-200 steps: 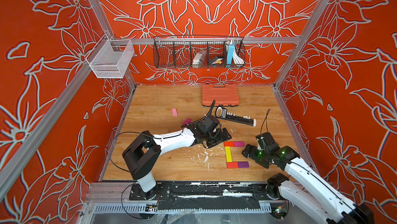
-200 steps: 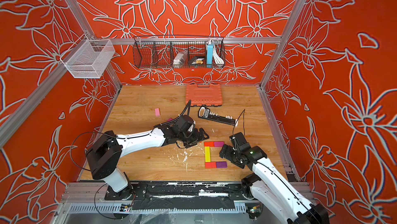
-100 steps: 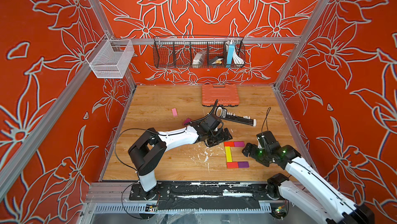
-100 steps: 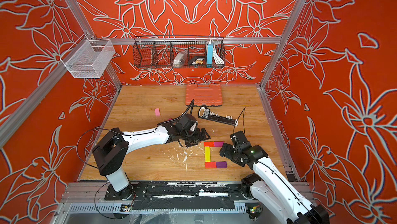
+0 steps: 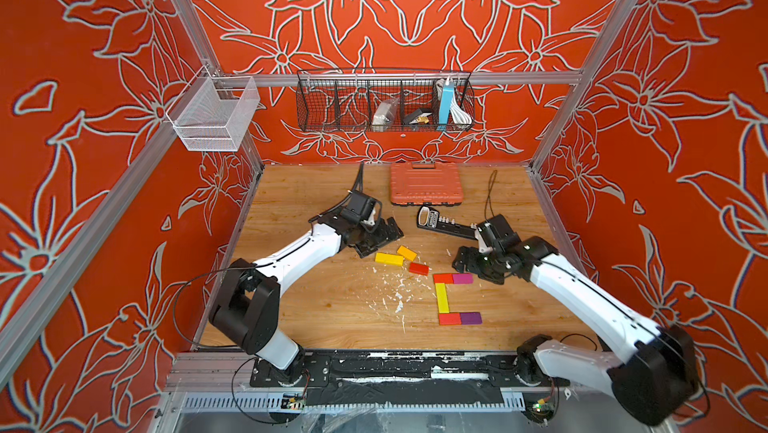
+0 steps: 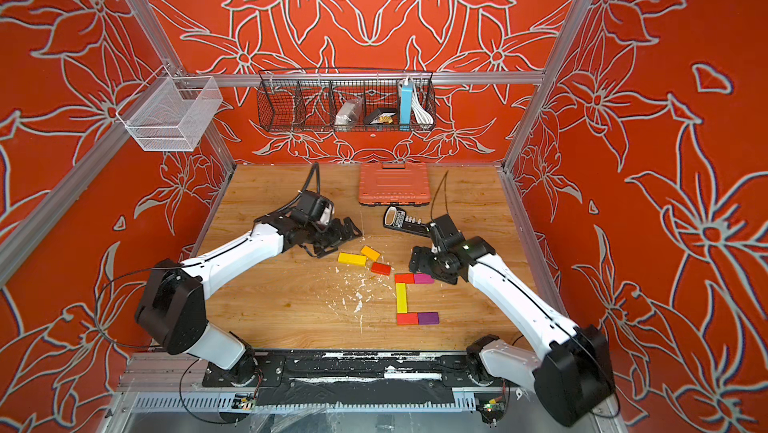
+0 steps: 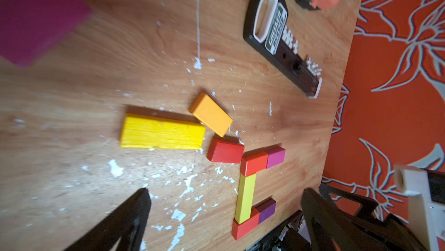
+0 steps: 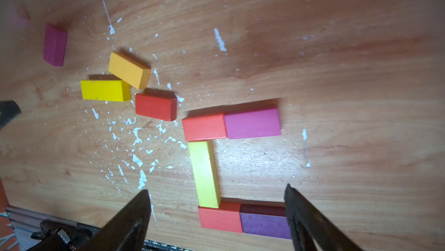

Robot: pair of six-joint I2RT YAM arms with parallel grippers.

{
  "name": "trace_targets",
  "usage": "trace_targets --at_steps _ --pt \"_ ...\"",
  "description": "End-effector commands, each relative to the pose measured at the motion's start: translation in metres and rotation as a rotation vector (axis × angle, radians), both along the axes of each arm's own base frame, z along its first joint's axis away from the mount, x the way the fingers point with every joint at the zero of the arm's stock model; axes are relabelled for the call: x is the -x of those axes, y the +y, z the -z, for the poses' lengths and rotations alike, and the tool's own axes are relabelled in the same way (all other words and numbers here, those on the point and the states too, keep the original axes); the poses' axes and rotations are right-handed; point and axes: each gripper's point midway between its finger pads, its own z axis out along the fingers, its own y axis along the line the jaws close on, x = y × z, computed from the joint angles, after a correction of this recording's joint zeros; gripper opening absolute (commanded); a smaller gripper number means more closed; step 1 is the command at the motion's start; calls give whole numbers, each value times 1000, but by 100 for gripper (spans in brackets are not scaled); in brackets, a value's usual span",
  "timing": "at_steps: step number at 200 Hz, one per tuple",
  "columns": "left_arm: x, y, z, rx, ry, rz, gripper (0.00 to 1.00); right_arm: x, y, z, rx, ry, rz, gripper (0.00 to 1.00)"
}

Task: Assemble the letter c with building blocks
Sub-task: Move the building block to the center of the board.

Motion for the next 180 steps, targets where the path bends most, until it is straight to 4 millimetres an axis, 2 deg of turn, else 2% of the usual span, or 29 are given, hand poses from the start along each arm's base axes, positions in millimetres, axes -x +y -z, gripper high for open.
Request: trace_targets --at_steps 1,44,85,131,180 --pt "12 34 5 -18 44 -1 98 -18 32 -11 25 -31 -103 89" --pt "10 77 6 12 70 -78 99 -38 103 -9 26 -8 -241 88" --pt "11 113 5 73 79 -183 98 -44 151 10 -8 36 -290 88" --pt "17 126 4 97 76 -222 98 -40 176 36 -3 86 -314 87" --pt "20 129 4 108 74 -234 99 -41 190 45 1 102 -329 87"
